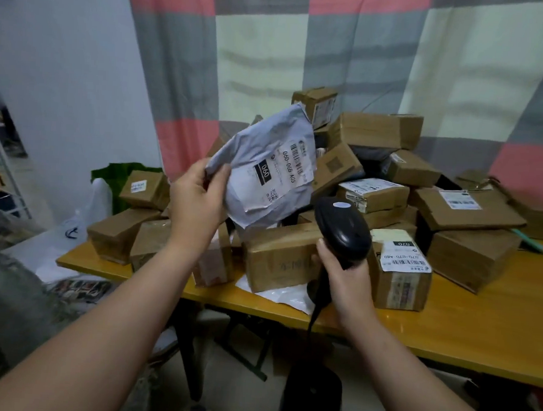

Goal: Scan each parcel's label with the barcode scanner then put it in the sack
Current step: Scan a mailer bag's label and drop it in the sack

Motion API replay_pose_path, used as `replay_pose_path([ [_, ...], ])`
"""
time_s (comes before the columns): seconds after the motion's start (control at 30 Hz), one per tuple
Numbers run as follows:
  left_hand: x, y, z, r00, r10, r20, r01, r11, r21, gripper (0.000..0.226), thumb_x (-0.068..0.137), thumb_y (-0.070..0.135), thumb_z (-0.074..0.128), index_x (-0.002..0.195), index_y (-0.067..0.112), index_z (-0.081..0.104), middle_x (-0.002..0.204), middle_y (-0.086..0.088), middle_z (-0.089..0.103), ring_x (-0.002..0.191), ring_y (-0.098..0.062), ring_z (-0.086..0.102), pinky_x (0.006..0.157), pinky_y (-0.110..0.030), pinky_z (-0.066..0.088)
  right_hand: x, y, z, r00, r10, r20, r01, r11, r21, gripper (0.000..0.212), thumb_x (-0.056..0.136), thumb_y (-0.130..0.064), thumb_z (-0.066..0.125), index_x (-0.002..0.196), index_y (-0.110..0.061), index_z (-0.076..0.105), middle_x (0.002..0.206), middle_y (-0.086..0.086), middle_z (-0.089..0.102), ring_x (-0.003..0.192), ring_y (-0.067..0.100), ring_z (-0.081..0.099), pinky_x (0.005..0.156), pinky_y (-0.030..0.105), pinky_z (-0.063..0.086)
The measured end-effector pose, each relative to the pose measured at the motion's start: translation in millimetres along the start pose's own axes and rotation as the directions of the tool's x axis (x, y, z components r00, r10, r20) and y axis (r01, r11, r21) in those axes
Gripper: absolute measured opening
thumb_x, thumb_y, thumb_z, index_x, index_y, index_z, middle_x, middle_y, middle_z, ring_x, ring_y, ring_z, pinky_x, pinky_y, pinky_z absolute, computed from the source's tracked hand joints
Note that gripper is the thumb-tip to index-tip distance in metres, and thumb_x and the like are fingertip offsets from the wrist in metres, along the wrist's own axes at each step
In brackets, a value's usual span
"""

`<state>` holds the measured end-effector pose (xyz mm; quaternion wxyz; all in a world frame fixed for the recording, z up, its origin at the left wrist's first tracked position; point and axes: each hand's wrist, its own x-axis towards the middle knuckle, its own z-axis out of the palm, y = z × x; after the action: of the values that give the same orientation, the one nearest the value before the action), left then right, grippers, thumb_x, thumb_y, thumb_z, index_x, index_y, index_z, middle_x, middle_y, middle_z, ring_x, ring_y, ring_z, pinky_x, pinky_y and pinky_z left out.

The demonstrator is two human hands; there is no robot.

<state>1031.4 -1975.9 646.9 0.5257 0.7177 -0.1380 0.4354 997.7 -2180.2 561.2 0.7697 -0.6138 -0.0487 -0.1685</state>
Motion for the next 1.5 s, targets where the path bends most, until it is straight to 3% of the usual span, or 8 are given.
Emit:
replay_pose_path([
  [0.1, -9, 0, -9, 0.978, -0.209, -0.003, 0.206, 0.966, -0.155, 0.007, 0.093, 0.018, 0.061, 0.095, 0.021, 0.067, 0.092, -0.001, 0.072, 0.090, -0.018, 0.067, 0.084, -0.047, 0.056, 0, -12, 2, 0.999, -0.024, 0.040, 0.023, 0.999, 0.026, 0.046, 0.071, -0.029, 0.083, 0.112, -0.027, 0.062, 0.118, 0.002, 0.067, 0.116, 0.019, 0.061, 0.103, 0.035, 0.046],
  [0.3, -50, -1, -5, 0.873, -0.457, 0.170, 0.485, 0.779, -0.398, 0.015, 0.094, 0.008, 0.058, 0.104, 0.016, 0.065, 0.104, -0.003, 0.072, 0.102, -0.023, 0.068, 0.093, -0.042, 0.053, 0, -25, 12, 0.987, -0.070, 0.142, 0.064, 0.997, 0.049, 0.030, 0.074, -0.016, 0.079, 0.097, -0.031, 0.066, 0.096, -0.014, 0.072, 0.095, -0.004, 0.066, 0.081, 0.015, 0.051],
  [0.6, -29, -10, -24, 0.638, -0.523, 0.565, 0.600, 0.797, 0.059, 0.038, 0.081, 0.026, 0.071, 0.116, 0.013, 0.063, 0.101, -0.005, 0.074, 0.093, -0.016, 0.069, 0.078, -0.029, 0.053, 7, -37, -6, 0.895, -0.063, 0.443, 0.237, 0.906, -0.351, 0.045, 0.077, -0.006, 0.078, 0.104, -0.038, 0.060, 0.101, -0.024, 0.063, 0.093, -0.019, 0.058, 0.083, 0.006, 0.047],
  [0.83, -52, -16, -4, 0.813, -0.523, 0.254, 0.570, 0.803, -0.171, 0.005, 0.088, 0.015, 0.067, 0.091, 0.012, 0.070, 0.079, 0.002, 0.075, 0.075, -0.014, 0.072, 0.060, -0.022, 0.054, -10, -27, 5, 0.982, -0.189, 0.011, 0.176, 0.891, -0.417, 0.044, 0.075, -0.025, 0.081, 0.109, -0.024, 0.053, 0.112, 0.001, 0.059, 0.103, 0.006, 0.056, 0.088, 0.019, 0.043],
  [0.9, -55, -17, -4, 0.820, -0.531, 0.215, 0.569, 0.797, -0.203, 0.003, 0.089, 0.014, 0.067, 0.090, 0.015, 0.069, 0.081, 0.003, 0.074, 0.076, -0.014, 0.072, 0.062, -0.022, 0.054, -19, -27, 4, 0.982, -0.182, 0.047, 0.185, 0.899, -0.398, 0.033, 0.077, -0.025, 0.079, 0.106, -0.019, 0.064, 0.093, -0.007, 0.066, 0.087, -0.007, 0.060, 0.073, 0.008, 0.043],
  [1.03, -61, -19, 1, 0.817, -0.554, 0.158, 0.576, 0.785, -0.227, 0.003, 0.090, 0.014, 0.066, 0.092, 0.015, 0.068, 0.086, 0.000, 0.074, 0.077, -0.014, 0.072, 0.064, -0.025, 0.056, -32, -21, 9, 0.985, -0.144, 0.093, 0.170, 0.882, -0.439, 0.021, 0.079, -0.032, 0.076, 0.090, -0.014, 0.073, 0.061, -0.012, 0.063, 0.068, 0.010, 0.066, 0.061, 0.015, 0.046],
  [1.2, -63, -21, 6, 0.816, -0.565, 0.117, 0.577, 0.793, -0.194, 0.008, 0.091, 0.014, 0.065, 0.099, 0.015, 0.065, 0.094, -0.003, 0.072, 0.084, -0.015, 0.071, 0.067, -0.025, 0.057, -38, -18, 11, 0.991, -0.090, 0.096, 0.122, 0.901, -0.416, 0.018, 0.081, -0.034, 0.073, 0.088, -0.018, 0.070, 0.065, -0.003, 0.067, 0.070, 0.019, 0.069, 0.066, 0.033, 0.054],
  [1.5, -63, -22, 8, 0.803, -0.585, 0.112, 0.596, 0.787, -0.158, 0.015, 0.093, 0.015, 0.061, 0.106, 0.010, 0.064, 0.092, 0.001, 0.071, 0.073, -0.004, 0.069, 0.055, -0.014, 0.051, -40, -22, 8, 0.986, -0.094, 0.136, 0.147, 0.875, -0.461, 0.007, 0.084, -0.032, 0.069, 0.084, -0.025, 0.066, 0.067, -0.004, 0.066, 0.071, 0.016, 0.068, 0.067, 0.029, 0.054],
])
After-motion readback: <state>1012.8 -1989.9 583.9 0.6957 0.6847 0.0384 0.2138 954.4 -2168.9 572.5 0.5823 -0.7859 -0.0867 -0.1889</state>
